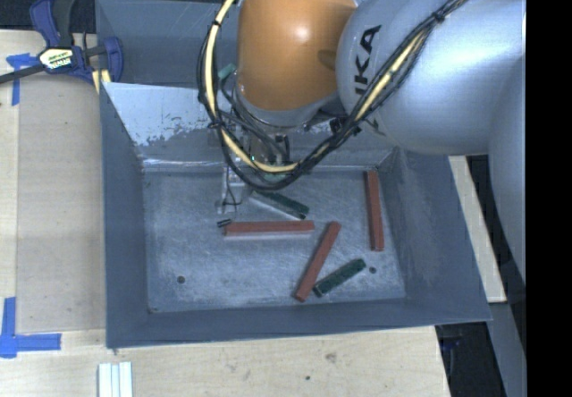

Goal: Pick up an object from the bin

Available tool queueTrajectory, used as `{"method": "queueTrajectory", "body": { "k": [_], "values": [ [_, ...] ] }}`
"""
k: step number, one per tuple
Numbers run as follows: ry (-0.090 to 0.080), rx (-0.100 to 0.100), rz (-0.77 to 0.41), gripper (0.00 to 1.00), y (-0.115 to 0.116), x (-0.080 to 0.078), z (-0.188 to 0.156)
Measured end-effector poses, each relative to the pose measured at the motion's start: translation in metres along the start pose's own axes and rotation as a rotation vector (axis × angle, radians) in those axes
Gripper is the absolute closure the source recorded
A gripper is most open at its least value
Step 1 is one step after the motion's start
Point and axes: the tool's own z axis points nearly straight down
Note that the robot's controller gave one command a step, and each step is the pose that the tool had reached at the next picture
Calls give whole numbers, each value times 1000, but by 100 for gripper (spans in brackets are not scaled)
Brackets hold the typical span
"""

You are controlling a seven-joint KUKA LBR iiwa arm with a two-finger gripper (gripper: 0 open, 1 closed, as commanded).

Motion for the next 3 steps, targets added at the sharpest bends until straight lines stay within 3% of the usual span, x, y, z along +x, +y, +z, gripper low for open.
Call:
{"method": "queueTrajectory", "body": {
  "k": [1,2,3],
  "values": [
    [-14,-5,31,0,-2,-3,3],
    [-8,-3,177,0,-10,-3,61],
    [-6,-1,152,0,-15,-1,95]
  ]
}}
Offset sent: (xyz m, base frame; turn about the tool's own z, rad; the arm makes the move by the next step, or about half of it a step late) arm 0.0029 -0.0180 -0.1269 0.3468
